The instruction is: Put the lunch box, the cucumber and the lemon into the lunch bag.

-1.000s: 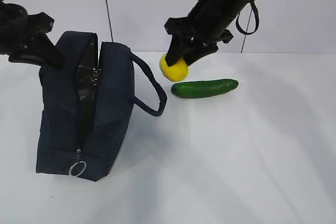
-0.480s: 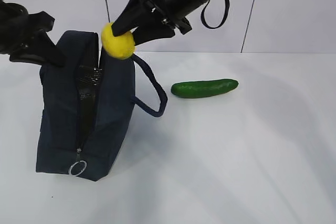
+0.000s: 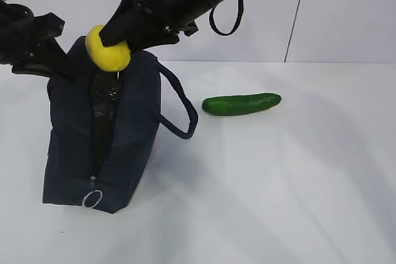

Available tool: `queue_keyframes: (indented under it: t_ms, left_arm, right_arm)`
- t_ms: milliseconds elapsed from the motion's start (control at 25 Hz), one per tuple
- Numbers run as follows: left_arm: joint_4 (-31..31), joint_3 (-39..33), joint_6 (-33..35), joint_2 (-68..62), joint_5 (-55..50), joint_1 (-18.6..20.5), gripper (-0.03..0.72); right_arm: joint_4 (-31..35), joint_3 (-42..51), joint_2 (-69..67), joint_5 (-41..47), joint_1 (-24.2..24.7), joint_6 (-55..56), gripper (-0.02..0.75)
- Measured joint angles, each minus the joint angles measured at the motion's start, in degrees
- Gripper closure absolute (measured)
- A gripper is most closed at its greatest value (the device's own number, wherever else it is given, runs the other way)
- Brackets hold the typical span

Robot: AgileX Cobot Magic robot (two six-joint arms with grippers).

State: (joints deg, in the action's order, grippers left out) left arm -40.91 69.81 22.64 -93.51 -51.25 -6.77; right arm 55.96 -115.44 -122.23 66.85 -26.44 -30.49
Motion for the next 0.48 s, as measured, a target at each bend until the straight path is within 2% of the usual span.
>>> queue_keyframes:
  t_ms: [160, 480]
  left_arm:
    - [-0.91, 0.00, 0.00, 0.00, -0.73, 0.00, 0.680]
    - [-1.33, 0.00, 0.00, 0.00, -1.43, 0.00, 0.680]
  right_arm:
    - [0.23, 0.00, -0.41, -3.45, 0.00, -2.76, 0.380]
    - [2.03, 0.00, -7.03, -4.42, 0.00, -4.75, 0.381]
